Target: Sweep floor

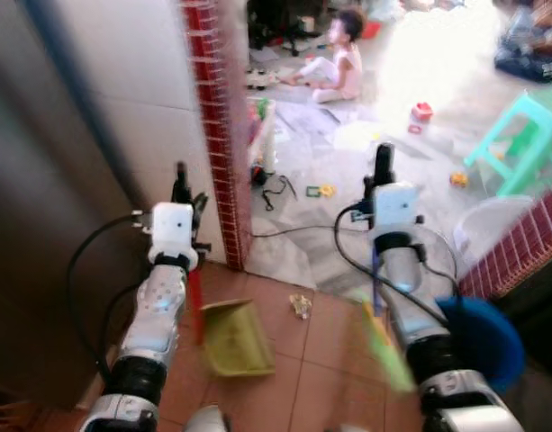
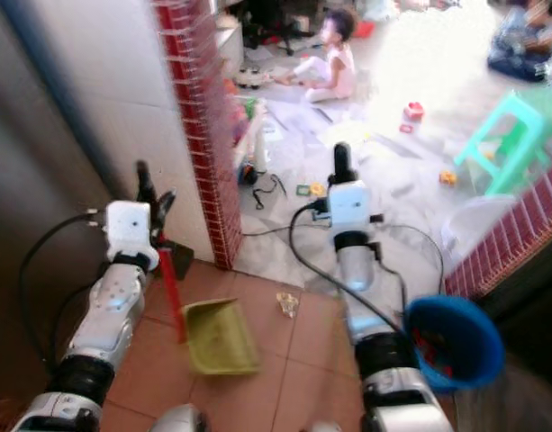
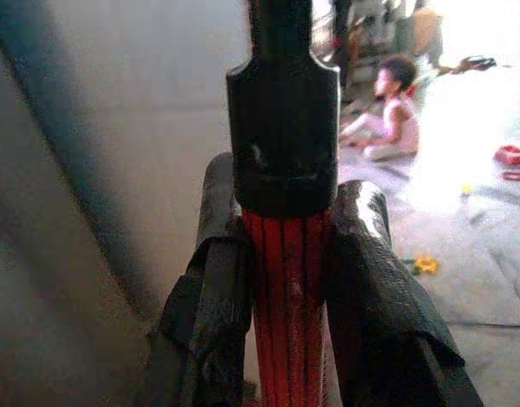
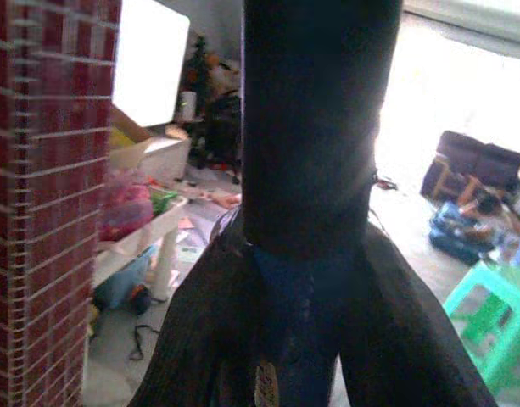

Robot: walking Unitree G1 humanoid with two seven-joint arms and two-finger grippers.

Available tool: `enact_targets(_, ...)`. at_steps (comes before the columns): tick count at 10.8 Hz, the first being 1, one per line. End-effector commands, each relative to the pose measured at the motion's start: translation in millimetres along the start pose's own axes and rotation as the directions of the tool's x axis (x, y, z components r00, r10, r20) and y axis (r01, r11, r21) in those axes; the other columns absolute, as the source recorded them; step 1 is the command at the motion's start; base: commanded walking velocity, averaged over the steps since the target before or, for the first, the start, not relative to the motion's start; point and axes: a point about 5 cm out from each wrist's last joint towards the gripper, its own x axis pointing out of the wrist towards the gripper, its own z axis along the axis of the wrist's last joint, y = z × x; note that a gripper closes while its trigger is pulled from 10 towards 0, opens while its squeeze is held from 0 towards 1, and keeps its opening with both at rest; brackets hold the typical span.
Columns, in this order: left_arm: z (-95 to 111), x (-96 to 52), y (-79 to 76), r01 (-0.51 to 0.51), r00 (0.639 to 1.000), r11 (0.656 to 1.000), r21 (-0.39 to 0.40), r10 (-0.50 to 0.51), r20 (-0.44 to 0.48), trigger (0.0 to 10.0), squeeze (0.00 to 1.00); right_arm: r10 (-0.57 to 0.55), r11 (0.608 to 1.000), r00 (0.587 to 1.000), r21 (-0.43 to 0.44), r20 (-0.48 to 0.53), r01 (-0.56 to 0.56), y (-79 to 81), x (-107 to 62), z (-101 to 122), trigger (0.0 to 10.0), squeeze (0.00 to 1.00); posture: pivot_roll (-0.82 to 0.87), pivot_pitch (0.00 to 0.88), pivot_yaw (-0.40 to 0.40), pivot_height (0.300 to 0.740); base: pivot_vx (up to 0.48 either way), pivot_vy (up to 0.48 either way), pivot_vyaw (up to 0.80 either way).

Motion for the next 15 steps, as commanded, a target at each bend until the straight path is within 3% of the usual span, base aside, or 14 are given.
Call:
enact_targets(1, 16, 7.4, -3.3, 0.02, 0.997, 0.999, 0.031, -0.022, 0.073, 10.0, 0.0, -0.032, 0.999, 0.996, 0.017, 0.077, 0.031, -7.3, 7.5, 16, 10.0, 0.0, -0.01, 0.0, 0.0, 0.74, 0.364, 0.0, 0.0)
enact_targets(4, 17, 6.7, -3.6, 0.026, 0.997, 0.999, 0.04, -0.029, 0.077, 10.0, 0.0, -0.027, 0.999, 0.997, 0.024, 0.078, 0.026, -5.4, 8.0, 16, 10.0, 0.0, 0.0, 0.0, 0.001, 0.74, 0.425, 0.0, 0.0)
enact_targets(7, 15, 9.0, -8.6, 0.014, 0.998, 1.0, 0.002, -0.014, 0.054, 10.0, 0.0, -0.019, 1.0, 0.996, 0.011, 0.086, 0.018, -3.3, 8.0, 17, 10.0, 0.0, 0.0, 0.0, 0.001, 0.74, 0.0, 0.0, 0.0)
enact_targets(9, 10, 11.8, -17.9, 0.042, 0.998, 0.998, 0.037, -0.043, 0.038, 10.0, 0.0, -0.021, 0.999, 0.997, 0.039, 0.071, 0.018, -2.2, 9.0, 16, 10.0, 0.0, 0.0, 0.0, -0.003, 0.74, 0.0, 0.0, 0.0)
enact_targets(11, 7, 19.1, -20.3, 0.028, 1.0, 0.999, 0.019, -0.028, 0.009, 10.0, 0.0, -0.012, 0.998, 0.998, 0.054, 0.068, 0.008, -1.5, 10.8, 16, 10.0, 0.0, -0.01, 0.0, 0.002, 0.74, 0.0, 0.0, 0.0)
enact_targets(15, -3, 23.6, -37.3, 0.105, 0.993, 0.994, 0.012, -0.104, -0.047, 10.0, 0.0, 0.024, 0.995, 0.999, 0.095, 0.037, -0.027, 1.5, 11.7, 11, 10.0, 0.0, -0.02, 0.0, 0.005, 0.74, 0.0, 0.0, 0.0)
